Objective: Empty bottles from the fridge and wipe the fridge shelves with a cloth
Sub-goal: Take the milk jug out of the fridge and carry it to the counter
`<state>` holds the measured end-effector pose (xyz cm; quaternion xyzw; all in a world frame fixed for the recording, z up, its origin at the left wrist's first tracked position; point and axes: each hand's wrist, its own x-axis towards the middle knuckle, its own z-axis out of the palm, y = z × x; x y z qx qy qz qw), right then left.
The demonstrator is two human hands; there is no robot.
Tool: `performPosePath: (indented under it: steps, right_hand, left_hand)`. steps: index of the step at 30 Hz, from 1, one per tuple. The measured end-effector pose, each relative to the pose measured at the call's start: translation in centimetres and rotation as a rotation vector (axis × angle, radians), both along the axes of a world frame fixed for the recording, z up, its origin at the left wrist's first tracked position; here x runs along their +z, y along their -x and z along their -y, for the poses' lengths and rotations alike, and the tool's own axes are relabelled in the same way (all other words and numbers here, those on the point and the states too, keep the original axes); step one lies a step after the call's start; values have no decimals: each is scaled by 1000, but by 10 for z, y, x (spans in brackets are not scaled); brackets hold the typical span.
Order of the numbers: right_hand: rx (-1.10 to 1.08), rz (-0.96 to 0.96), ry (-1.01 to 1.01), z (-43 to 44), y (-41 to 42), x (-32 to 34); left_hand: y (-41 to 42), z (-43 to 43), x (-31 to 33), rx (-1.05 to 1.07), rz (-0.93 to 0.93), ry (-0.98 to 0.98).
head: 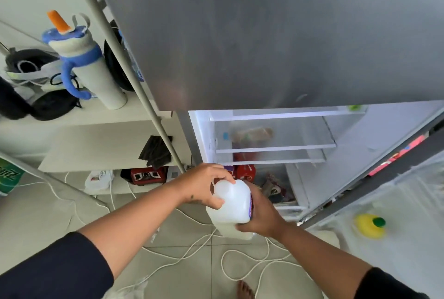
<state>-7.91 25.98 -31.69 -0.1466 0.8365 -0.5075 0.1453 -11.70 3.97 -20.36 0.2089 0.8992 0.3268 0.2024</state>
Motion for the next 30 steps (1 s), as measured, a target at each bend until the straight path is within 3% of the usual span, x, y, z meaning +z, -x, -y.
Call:
performPosePath:
  steps: [4, 7, 10, 11, 14, 19, 25, 30]
  right_hand:
    - [-149, 41, 54, -3, -30, 19]
    - [-253, 26, 57, 0, -53, 42]
    - [-373, 37, 61, 5, -76, 71]
    - [-432, 28, 56, 9, -91, 80]
    - [-606, -30, 80, 24, -131, 103]
    - [-950, -52, 214, 44, -215, 127]
    - [-1318, -97, 263, 60, -325, 142]
    - [-1566, -129, 247, 60, -422, 145]
  left_hand:
    - [-12, 7, 0, 52, 120, -356]
    - [-16, 14, -11, 295, 235, -679]
    - [-14, 17, -40, 644, 506, -628]
    - [-19, 18, -51, 653, 651, -547]
    - [-41, 18, -72, 543, 976, -359]
    - [-98, -6, -70, 211, 1248, -321]
    - [-171, -55, -42, -141, 1317, -148]
    - [-248, -109, -43, -312, 1282, -41]
